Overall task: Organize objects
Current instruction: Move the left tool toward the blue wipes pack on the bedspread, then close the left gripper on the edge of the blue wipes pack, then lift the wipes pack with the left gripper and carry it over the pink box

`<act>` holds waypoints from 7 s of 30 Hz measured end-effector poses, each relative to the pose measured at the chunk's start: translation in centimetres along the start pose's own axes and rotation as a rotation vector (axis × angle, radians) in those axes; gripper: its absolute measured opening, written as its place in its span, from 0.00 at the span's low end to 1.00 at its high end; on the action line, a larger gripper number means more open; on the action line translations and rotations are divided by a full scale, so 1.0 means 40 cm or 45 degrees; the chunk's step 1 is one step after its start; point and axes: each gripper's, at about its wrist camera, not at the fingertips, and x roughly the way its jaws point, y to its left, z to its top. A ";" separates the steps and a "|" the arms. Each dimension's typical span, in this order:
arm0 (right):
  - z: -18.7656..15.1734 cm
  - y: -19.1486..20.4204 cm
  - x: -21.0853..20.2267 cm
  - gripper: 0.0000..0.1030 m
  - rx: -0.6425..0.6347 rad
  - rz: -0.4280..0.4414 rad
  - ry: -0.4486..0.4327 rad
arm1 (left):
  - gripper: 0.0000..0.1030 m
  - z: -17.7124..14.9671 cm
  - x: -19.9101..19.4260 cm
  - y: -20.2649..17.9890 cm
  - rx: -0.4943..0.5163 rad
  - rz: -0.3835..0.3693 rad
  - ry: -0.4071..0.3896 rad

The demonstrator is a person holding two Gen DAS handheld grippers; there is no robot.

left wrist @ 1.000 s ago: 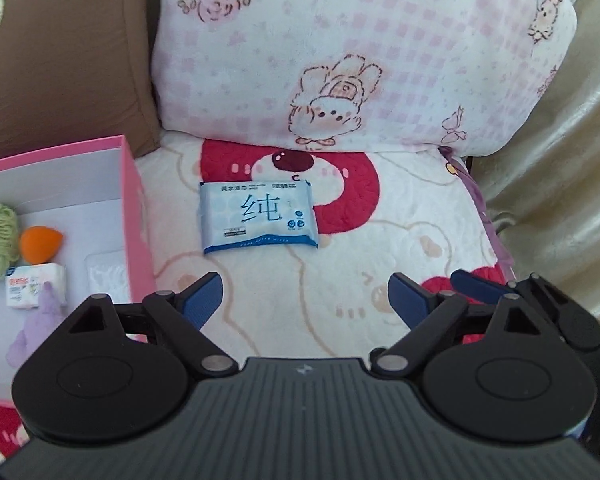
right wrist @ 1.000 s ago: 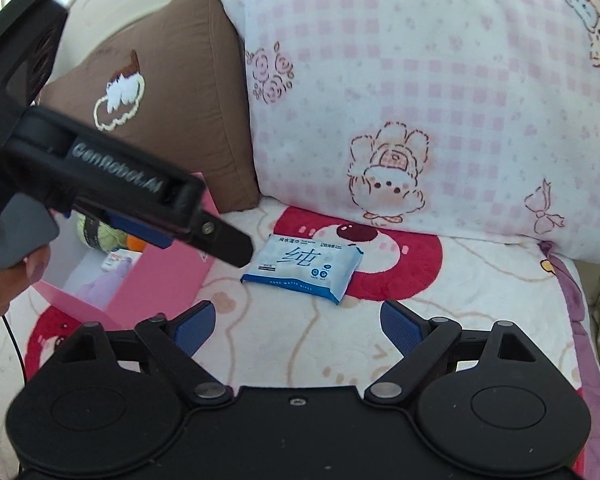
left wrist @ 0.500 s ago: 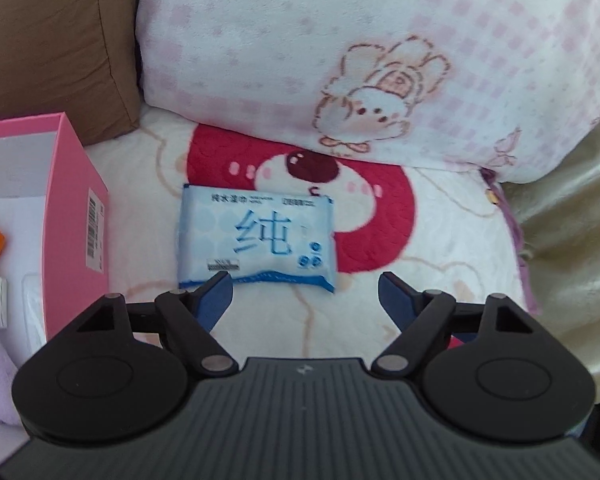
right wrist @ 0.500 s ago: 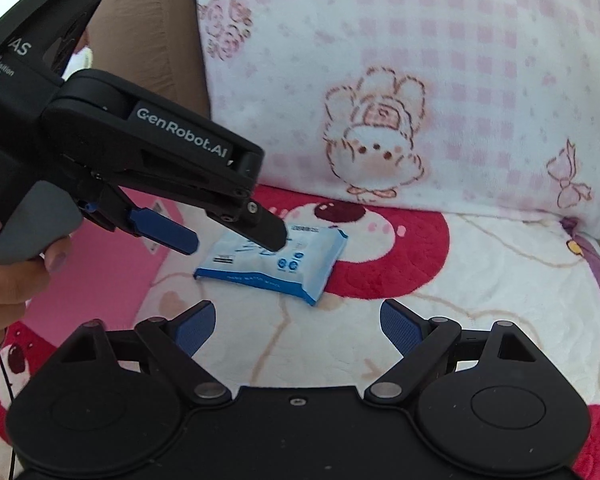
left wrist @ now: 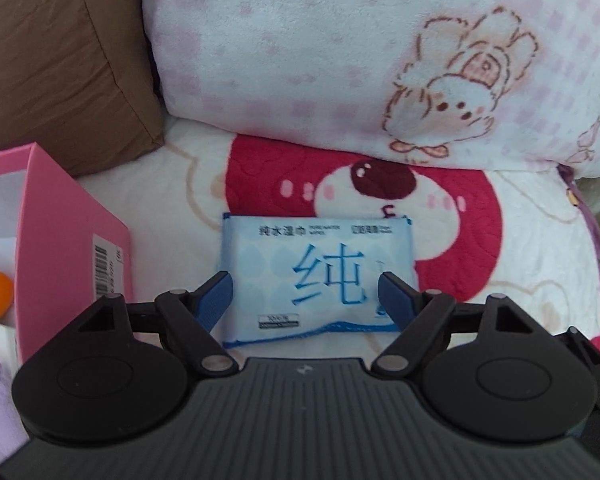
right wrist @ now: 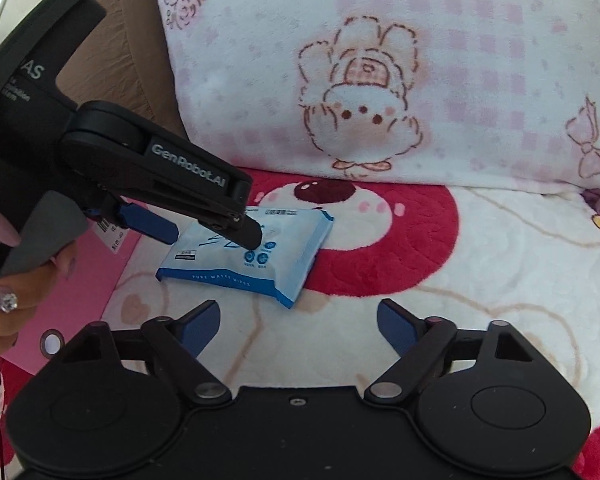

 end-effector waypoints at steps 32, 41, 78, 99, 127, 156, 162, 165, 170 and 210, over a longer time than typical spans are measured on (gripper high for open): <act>-0.028 0.000 -0.003 0.33 -0.103 0.012 0.149 | 0.68 -0.086 -0.011 -0.042 0.077 -0.204 0.019; -0.045 -0.030 -0.033 0.51 -0.090 -0.011 0.137 | 0.55 -0.082 -0.003 -0.047 0.084 -0.109 -0.038; -0.098 0.003 -0.058 0.55 -0.035 -0.005 0.127 | 0.55 -0.176 -0.051 -0.068 0.084 -0.246 0.026; -0.120 0.158 -0.315 0.76 -0.047 0.010 0.072 | 0.54 -0.304 -0.317 -0.027 0.161 -0.354 0.006; -0.068 0.430 -0.539 0.77 -0.207 0.128 0.074 | 0.54 -0.386 -0.676 0.122 0.238 -0.317 -0.078; 0.032 0.625 -0.517 0.77 -0.331 0.103 -0.014 | 0.55 -0.359 -0.791 0.313 0.088 -0.306 -0.286; 0.078 0.664 -0.497 0.78 -0.339 0.101 -0.086 | 0.55 -0.334 -0.816 0.364 0.070 -0.308 -0.367; 0.103 0.688 -0.483 0.78 -0.369 0.113 -0.104 | 0.55 -0.328 -0.823 0.397 0.037 -0.306 -0.407; 0.138 0.725 -0.432 0.78 -0.401 0.185 -0.096 | 0.53 -0.315 -0.815 0.478 -0.040 -0.288 -0.424; 0.096 0.780 0.102 0.53 -0.119 0.377 0.235 | 0.50 -0.261 -0.422 0.767 -0.253 -0.020 -0.175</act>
